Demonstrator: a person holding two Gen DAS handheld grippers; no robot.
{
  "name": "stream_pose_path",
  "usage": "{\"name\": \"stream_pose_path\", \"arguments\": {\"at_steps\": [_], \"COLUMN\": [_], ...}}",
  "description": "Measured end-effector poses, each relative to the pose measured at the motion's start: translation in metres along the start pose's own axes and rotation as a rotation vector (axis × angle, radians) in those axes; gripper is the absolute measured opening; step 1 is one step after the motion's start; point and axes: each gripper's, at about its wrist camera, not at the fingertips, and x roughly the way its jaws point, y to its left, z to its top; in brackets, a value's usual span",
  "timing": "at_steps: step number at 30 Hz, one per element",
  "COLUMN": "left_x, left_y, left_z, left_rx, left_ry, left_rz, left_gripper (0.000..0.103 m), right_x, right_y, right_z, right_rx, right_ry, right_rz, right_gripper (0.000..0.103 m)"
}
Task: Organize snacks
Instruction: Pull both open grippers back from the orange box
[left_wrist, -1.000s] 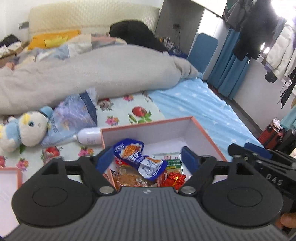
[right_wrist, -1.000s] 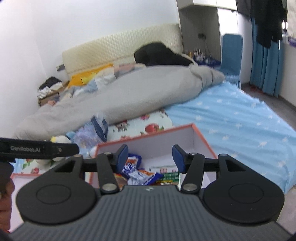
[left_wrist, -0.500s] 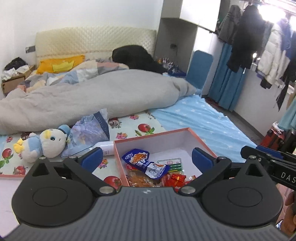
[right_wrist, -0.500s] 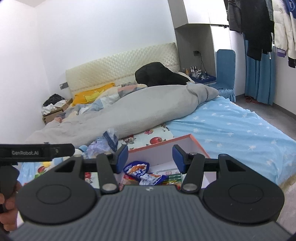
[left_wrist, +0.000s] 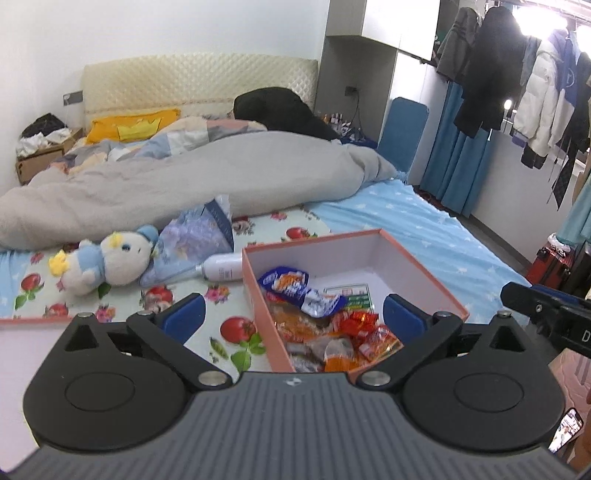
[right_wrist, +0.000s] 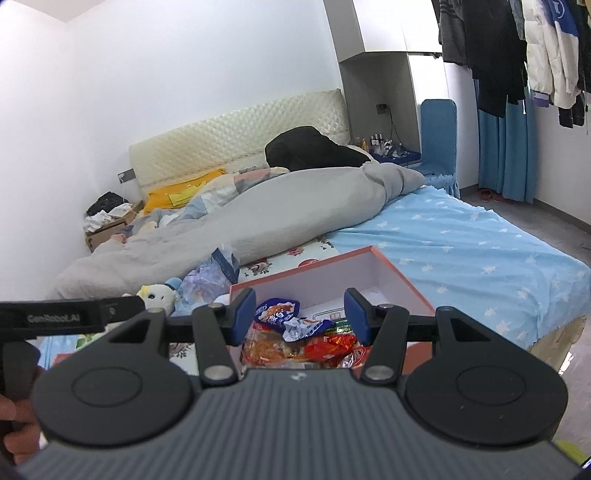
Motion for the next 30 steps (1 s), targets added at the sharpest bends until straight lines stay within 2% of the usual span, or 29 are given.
{"name": "stream_pose_path", "arguments": {"at_steps": [12,30], "left_x": [0.000,0.001], "left_y": [0.003,0.008], "left_z": [-0.033,-0.034], "left_rx": [-0.008,-0.035], "left_ry": [0.016,0.017], "left_rz": [0.012,0.025], "left_gripper": [0.103,0.103], "right_x": [0.003,0.006], "right_y": [-0.004,-0.005], "right_z": [-0.033,-0.039], "right_rx": [-0.016,-0.028], "right_ry": [0.045,0.051], "right_rz": [-0.003,-0.023], "right_gripper": [0.055,0.055]}}
